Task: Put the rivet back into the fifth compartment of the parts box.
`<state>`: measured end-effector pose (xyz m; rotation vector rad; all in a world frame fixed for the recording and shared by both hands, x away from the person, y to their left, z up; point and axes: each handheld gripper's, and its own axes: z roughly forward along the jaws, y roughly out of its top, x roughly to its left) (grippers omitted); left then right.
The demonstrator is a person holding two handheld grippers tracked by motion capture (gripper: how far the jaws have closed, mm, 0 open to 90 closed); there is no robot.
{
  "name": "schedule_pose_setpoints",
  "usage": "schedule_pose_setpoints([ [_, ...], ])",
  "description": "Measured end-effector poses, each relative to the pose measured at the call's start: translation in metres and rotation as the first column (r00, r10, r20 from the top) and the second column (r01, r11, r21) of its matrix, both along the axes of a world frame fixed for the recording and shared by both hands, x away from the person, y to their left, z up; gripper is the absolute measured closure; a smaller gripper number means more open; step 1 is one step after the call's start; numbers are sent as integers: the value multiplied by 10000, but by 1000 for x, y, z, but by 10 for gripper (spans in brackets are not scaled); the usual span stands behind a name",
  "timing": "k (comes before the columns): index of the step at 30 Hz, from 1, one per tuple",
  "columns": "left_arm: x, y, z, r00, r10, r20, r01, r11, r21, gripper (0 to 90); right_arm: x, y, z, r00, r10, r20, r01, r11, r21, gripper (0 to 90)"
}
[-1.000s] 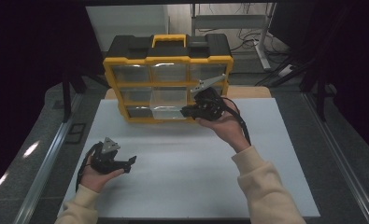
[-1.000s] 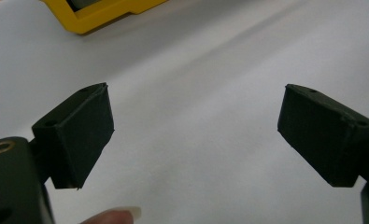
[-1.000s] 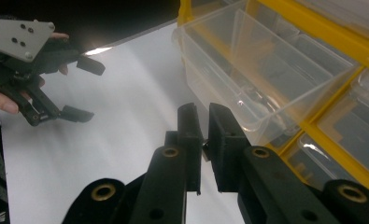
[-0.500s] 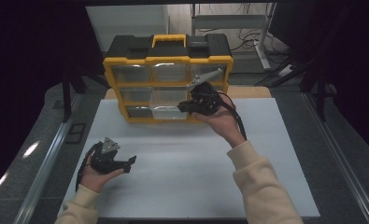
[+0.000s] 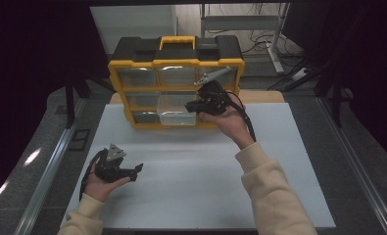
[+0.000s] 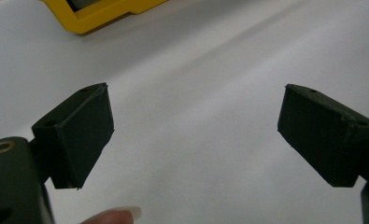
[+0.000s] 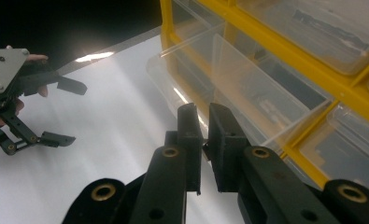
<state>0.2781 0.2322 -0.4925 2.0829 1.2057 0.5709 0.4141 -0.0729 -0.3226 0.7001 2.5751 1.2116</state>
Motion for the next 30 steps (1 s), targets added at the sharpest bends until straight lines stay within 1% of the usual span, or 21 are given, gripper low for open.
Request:
schedule_pose_setpoints([
  [3, 0, 0, 0, 10000, 4, -10, -4, 10000, -4, 112, 3, 3, 1, 10000, 7, 48, -7, 10000, 16, 836],
  [6, 0, 0, 0, 10000, -13, -5, 13, 10000, 9, 112, 5, 7, 1, 10000, -63, -16, 63, 10000, 5, 836],
  [15, 0, 0, 0, 10000, -8, -12, 8, 10000, 9, 112, 16, 17, 1, 9998, -199, -8, 199, 9998, 33, 836],
  [21, 0, 0, -1, 10000, -25, -21, 25, 10000, 24, 112, 24, 24, -3, 9996, -297, -42, 296, 9995, -71, 834],
  [23, 1, 0, -1, 10000, -24, -17, 24, 10000, 27, 112, 27, 26, -4, 9992, -396, -11, 396, 9991, -130, 833],
  [28, 0, 0, -1, 10000, -23, -14, 23, 10000, 37, 112, 36, 29, -10, 9978, -658, -117, 656, 9977, -185, 830],
  [29, 0, 0, -1, 10000, -15, -10, 15, 10000, 37, 112, 37, 30, -11, 9978, -652, -83, 650, 9977, -213, 820],
  [30, 1, 0, -1, 10000, -22, -12, 22, 10000, 40, 112, 38, 30, -12, 9977, -680, -9, 680, 9974, -246, 769],
])
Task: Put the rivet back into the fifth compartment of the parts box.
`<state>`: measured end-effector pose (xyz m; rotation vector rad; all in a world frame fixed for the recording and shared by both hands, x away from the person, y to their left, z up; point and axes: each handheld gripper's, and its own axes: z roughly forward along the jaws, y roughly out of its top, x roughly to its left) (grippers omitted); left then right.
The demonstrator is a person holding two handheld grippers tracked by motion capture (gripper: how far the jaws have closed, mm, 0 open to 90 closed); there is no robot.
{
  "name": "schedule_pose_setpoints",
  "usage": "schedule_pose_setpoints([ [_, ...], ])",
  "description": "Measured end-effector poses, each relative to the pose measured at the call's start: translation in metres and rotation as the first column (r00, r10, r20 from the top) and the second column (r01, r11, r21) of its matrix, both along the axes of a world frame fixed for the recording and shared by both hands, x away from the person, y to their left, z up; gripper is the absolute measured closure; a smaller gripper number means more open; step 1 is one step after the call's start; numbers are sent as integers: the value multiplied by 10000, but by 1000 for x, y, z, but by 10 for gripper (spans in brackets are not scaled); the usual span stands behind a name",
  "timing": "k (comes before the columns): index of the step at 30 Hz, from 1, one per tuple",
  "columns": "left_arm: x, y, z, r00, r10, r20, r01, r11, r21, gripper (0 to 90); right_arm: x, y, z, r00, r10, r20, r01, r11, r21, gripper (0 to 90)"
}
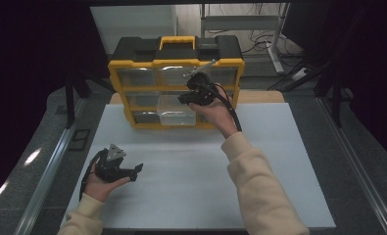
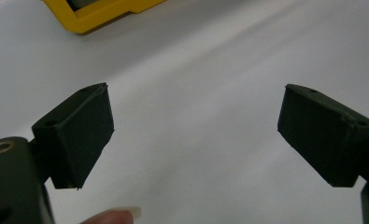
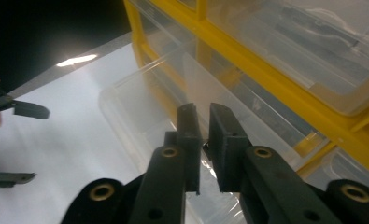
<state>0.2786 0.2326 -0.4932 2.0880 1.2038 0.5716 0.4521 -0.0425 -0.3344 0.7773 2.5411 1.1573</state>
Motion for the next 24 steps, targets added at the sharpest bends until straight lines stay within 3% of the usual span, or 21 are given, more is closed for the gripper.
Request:
schedule_pose_setpoints([
  [3, 0, 0, 0, 10000, -13, 3, 13, 10000, -2, 112, -1, 3, -4, 9991, -103, 410, 107, 9999, -114, 479],
  [5, 0, 0, 0, 10000, -22, -3, 22, 10000, -5, 112, -3, 1, -3, 9983, -244, 528, 245, 9997, -16, 411],
  [7, 0, 0, 0, 10000, -13, -6, 13, 10000, -23, 111, -7, -3, -1, 9984, -195, 529, 172, 9989, 436, 362],
  [14, 0, 2, 0, 10000, 38, -5, -38, 9999, -118, 112, -22, -22, 3, 9980, -11, 640, -52, 9951, 989, 289],
  [24, -3, 3, -1, 10000, 77, -20, -77, 9999, -105, 112, -46, -47, -3, 9969, 55, 786, -149, 9927, 1196, 274],
])
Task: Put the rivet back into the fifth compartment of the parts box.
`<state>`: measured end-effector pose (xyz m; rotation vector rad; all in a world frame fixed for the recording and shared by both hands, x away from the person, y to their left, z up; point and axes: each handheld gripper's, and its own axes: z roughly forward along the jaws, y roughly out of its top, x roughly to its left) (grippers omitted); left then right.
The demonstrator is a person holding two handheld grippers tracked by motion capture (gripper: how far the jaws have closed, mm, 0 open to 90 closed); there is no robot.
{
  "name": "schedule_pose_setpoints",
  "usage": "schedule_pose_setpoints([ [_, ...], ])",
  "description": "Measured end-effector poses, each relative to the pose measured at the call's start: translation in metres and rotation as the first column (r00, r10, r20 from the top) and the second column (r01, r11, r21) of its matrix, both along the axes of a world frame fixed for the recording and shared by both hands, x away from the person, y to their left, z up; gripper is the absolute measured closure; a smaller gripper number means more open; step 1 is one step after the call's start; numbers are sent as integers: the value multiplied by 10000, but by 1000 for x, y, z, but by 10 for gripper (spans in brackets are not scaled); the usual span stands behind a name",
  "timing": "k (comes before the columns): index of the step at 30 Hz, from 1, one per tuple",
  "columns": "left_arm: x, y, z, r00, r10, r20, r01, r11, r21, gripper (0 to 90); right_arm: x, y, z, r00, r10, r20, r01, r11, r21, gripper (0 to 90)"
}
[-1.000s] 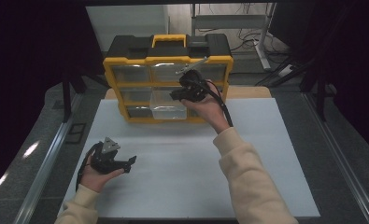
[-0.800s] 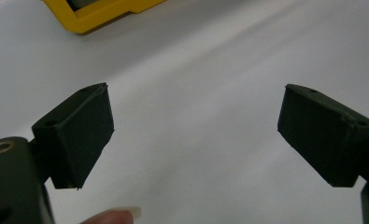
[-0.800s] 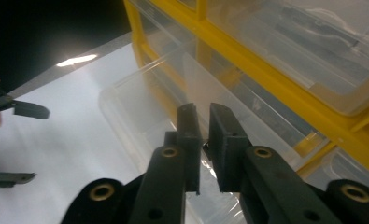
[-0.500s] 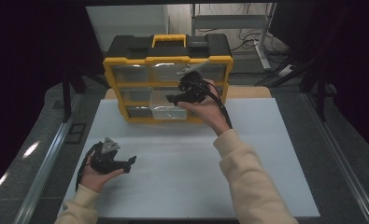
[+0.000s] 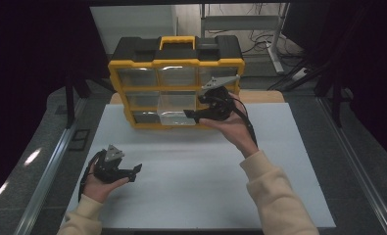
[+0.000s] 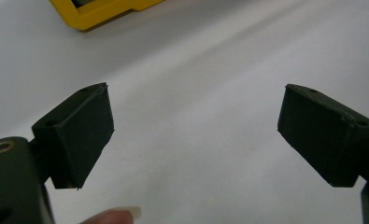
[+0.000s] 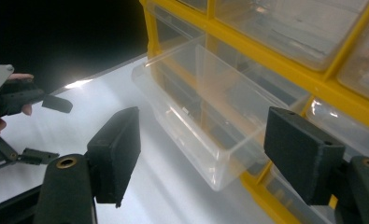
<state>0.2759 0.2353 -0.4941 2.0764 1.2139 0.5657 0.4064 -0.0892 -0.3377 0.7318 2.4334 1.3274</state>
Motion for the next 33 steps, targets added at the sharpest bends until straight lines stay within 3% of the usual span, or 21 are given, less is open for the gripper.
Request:
schedule_pose_setpoints([
  [9, 0, 1, 0, 10000, 7, 14, -7, 10000, -19, 112, -19, -18, -12, 9999, -118, -102, 118, 9999, 18, 277],
  [17, 0, 1, 1, 10000, 27, 23, -27, 10000, -36, 112, -35, -24, -31, 9996, 30, -292, -32, 10000, -76, 278],
  [33, 0, 2, 0, 10000, 17, -7, -17, 10000, 6, 112, -48, -25, -45, 9989, 151, -447, -150, 9999, 42, 310],
])
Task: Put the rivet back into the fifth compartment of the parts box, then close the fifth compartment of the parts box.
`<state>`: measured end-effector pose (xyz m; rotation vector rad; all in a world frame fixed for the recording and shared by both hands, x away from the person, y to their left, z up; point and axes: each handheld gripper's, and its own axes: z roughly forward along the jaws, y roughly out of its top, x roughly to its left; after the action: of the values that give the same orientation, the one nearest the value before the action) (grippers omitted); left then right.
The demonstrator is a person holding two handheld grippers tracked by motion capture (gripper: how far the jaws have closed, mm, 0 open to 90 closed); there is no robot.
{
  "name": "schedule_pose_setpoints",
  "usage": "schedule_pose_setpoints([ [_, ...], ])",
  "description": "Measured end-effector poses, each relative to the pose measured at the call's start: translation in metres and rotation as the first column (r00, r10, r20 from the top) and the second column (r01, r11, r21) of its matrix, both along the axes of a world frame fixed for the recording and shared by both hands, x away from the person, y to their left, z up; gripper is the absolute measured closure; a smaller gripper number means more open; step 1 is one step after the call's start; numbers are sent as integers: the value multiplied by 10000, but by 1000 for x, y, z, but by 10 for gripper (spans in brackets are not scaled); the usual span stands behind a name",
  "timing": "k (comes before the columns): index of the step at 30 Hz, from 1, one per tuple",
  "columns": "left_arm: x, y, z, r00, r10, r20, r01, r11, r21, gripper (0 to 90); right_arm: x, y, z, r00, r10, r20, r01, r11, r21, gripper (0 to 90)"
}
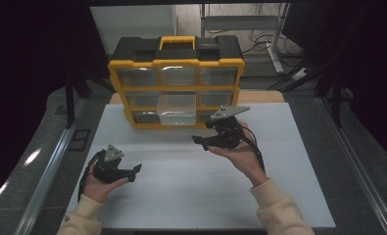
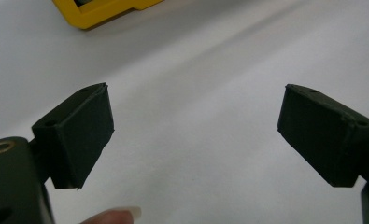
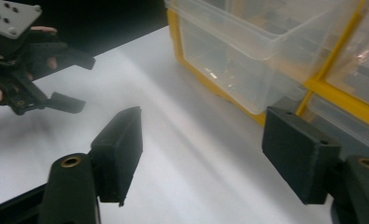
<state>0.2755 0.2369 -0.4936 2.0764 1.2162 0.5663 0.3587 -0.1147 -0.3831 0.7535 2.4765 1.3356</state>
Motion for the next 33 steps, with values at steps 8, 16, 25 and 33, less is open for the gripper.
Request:
schedule_pose_setpoints([
  [8, 0, 0, 0, 10000, 17, 22, -17, 10000, -4, 112, -3, 12, -4, 9995, 295, 120, -290, 9987, -418, 707],
  [16, 0, -2, -1, 10000, -21, 7, 21, 10000, 89, 112, 9, 26, -14, 9992, 390, -65, -393, 9969, -684, 898],
  [25, 1, -4, -1, 10000, -82, -18, 83, 9998, 166, 112, 25, 34, -17, 9997, 214, -153, -222, 9985, -504, 898],
  [33, 1, -4, -1, 10000, -81, -17, 81, 9998, 165, 112, 39, 47, -16, 9997, 161, -177, -169, 9989, -433, 898],
])
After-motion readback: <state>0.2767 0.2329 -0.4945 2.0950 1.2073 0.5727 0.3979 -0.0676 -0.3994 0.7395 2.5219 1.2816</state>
